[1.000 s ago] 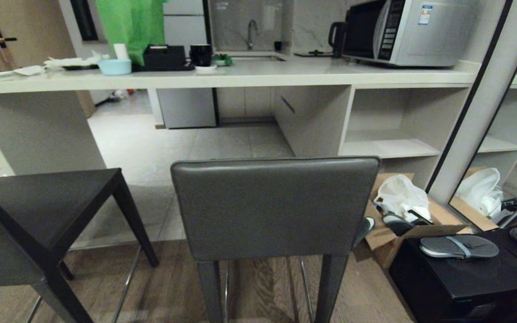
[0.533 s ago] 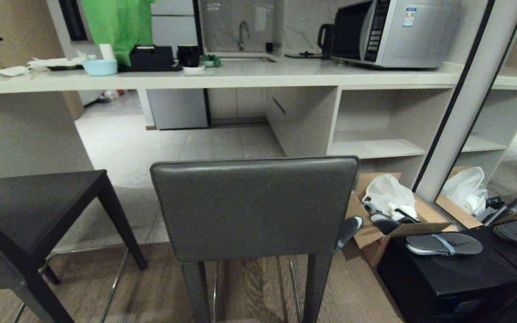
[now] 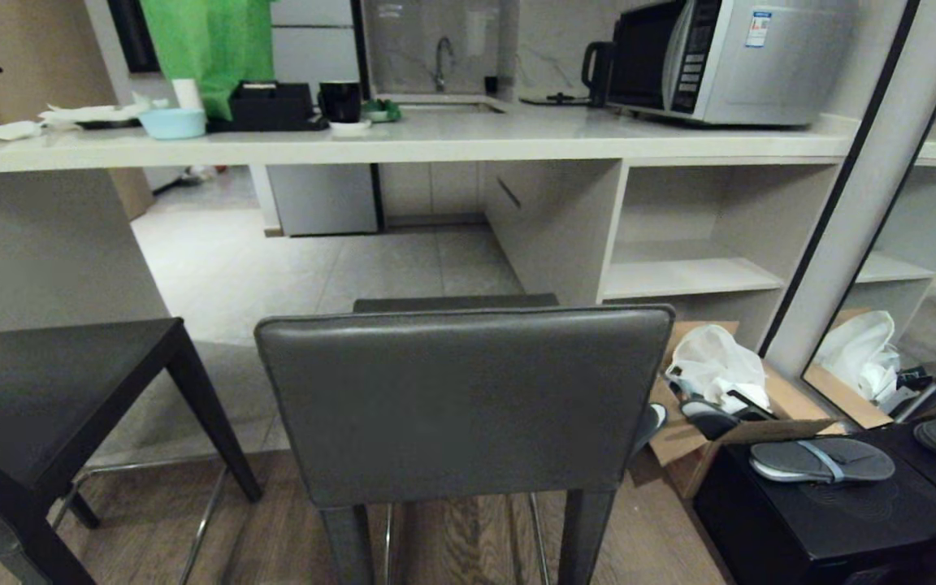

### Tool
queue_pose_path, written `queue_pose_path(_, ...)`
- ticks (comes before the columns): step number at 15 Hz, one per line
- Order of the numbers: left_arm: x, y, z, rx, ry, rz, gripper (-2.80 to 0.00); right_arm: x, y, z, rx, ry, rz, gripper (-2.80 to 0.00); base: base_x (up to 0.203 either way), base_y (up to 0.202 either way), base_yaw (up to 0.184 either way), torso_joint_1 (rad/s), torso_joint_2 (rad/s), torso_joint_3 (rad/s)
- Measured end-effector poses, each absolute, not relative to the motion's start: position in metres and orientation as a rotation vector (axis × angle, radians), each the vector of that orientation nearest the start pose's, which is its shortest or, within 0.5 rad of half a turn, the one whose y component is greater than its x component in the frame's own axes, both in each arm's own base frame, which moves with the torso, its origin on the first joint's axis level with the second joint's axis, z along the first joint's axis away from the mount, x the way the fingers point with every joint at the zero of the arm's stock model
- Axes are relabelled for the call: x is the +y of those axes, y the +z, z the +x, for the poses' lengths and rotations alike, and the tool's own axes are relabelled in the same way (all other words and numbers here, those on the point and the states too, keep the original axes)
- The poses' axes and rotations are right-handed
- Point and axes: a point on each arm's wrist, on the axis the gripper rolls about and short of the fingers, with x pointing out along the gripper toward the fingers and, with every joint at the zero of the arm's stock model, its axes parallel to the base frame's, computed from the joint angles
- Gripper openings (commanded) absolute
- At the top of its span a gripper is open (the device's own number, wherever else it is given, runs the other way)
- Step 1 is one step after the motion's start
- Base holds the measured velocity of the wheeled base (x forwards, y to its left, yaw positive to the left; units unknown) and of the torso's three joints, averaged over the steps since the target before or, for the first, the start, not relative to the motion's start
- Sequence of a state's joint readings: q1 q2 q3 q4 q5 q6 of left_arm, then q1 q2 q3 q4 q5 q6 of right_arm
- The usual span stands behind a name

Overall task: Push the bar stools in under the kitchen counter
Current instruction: Push the gray chair back under the dining table

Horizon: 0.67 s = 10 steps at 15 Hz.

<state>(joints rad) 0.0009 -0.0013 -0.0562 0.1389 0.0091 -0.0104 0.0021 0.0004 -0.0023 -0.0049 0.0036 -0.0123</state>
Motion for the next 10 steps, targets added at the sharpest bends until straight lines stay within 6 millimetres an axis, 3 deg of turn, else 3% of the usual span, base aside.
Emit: queue_pose_path(10,-0.0001,0.0769,-0.0278,0.08,0.006,0.012,-2.8,0.0,0.0762,-0.0229,-0.004,0.009,-0.024,-2.8,0.0,0.0,0.0,0.0,0.0,0.0)
